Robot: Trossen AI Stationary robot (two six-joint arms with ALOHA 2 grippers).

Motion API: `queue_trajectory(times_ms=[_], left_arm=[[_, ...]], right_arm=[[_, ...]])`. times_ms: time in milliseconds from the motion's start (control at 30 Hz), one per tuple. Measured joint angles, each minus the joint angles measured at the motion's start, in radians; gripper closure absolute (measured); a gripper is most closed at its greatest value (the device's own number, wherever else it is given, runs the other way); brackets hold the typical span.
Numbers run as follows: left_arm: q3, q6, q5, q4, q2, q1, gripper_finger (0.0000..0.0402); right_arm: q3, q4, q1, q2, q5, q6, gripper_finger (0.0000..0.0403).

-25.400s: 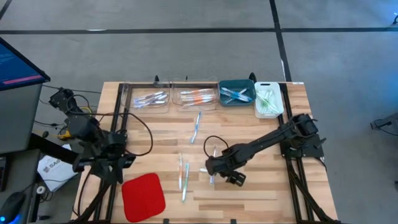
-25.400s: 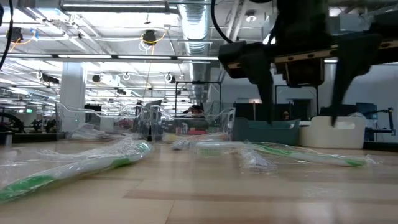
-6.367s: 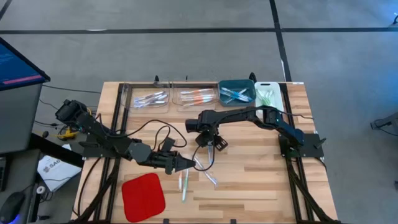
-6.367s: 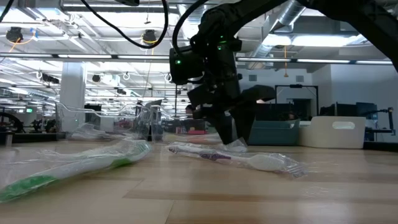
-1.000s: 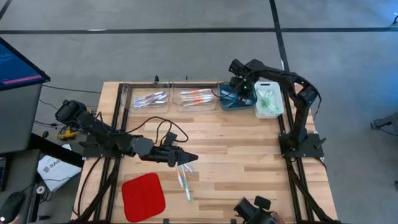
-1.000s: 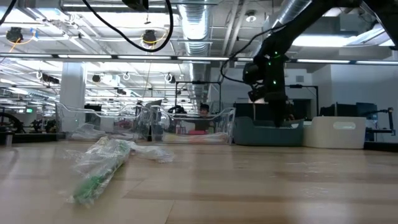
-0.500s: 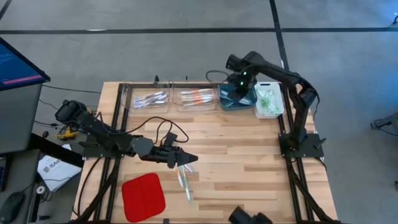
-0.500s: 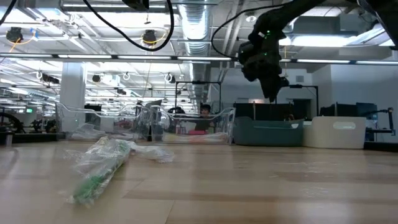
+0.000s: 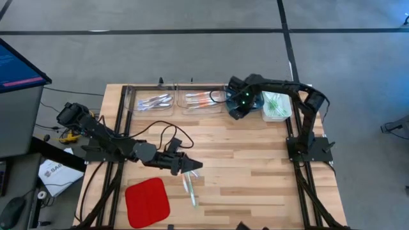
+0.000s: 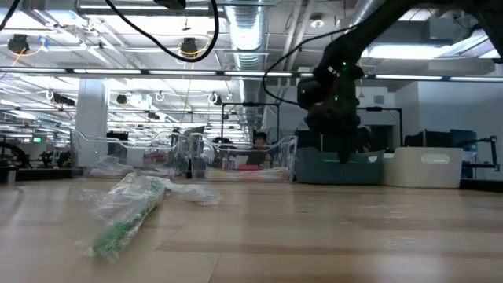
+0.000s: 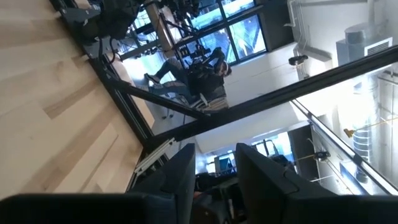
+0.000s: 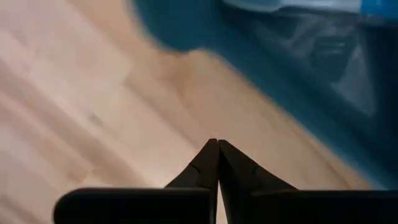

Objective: Pick & Place Toothbrushes
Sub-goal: Adjust the blue bin, then put the violet toothbrush into the left transparent bin

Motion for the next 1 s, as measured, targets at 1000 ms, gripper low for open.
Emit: queue_trajectory(times_ms=[1000], left_arm=[[0.000, 0.018, 0.000, 0.000, 0.000, -0.003, 0.0293]], right_arm=[[-0.040, 0.190, 0.033, -0.279, 0.132, 0.106, 0.0403]])
